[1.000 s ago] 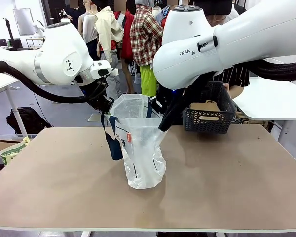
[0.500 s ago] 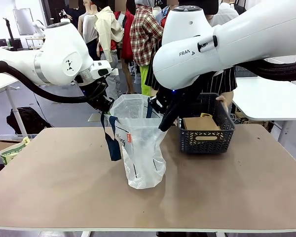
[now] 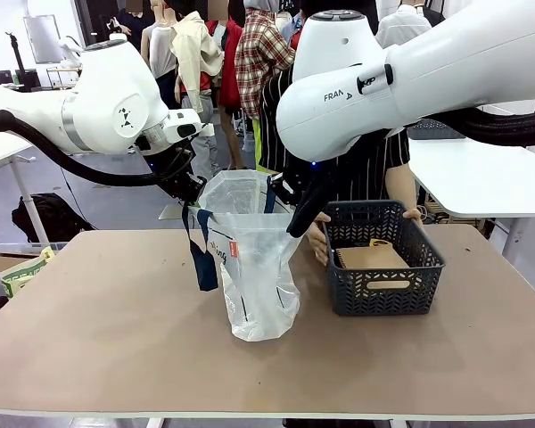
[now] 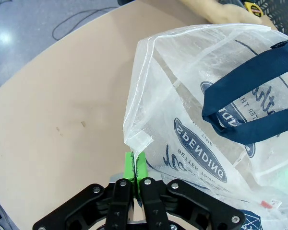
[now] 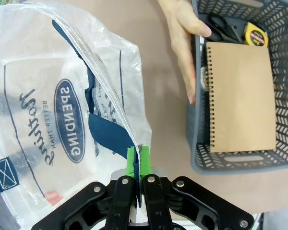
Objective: Transfer purchased items from the store into the shopping bag.
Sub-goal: Move the Reusable shopping bag to the right side of the table.
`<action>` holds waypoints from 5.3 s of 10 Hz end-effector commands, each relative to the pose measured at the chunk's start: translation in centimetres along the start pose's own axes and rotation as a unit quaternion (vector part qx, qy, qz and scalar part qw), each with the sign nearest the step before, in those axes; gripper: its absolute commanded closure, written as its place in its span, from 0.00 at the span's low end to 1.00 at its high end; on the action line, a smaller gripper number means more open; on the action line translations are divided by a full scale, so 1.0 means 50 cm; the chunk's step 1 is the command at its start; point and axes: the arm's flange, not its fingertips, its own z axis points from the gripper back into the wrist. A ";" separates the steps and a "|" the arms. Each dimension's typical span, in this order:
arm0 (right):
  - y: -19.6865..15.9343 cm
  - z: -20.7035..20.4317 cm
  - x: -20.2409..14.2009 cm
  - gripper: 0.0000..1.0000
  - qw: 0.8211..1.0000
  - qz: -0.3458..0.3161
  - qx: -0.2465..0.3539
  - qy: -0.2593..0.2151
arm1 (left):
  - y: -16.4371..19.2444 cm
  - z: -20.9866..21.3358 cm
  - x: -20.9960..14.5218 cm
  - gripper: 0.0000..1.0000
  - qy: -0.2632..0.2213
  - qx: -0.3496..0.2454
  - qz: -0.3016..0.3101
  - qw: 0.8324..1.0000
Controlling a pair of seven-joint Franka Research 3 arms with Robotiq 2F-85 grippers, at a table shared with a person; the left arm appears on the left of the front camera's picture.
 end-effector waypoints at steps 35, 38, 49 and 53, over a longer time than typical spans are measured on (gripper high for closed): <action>-0.005 0.000 -0.004 1.00 1.000 -0.006 0.002 -0.006 | 0.002 0.002 0.000 1.00 -0.001 0.001 0.001 1.000; -0.005 0.000 -0.004 1.00 1.000 -0.006 0.002 -0.006 | 0.002 0.002 0.000 1.00 -0.001 0.001 0.001 1.000; -0.005 0.000 -0.004 1.00 1.000 -0.006 0.002 -0.006 | 0.002 0.002 0.000 1.00 -0.001 0.001 0.001 1.000; -0.005 0.000 -0.004 1.00 1.000 -0.006 0.002 -0.006 | 0.002 0.002 0.000 1.00 -0.001 0.001 0.001 1.000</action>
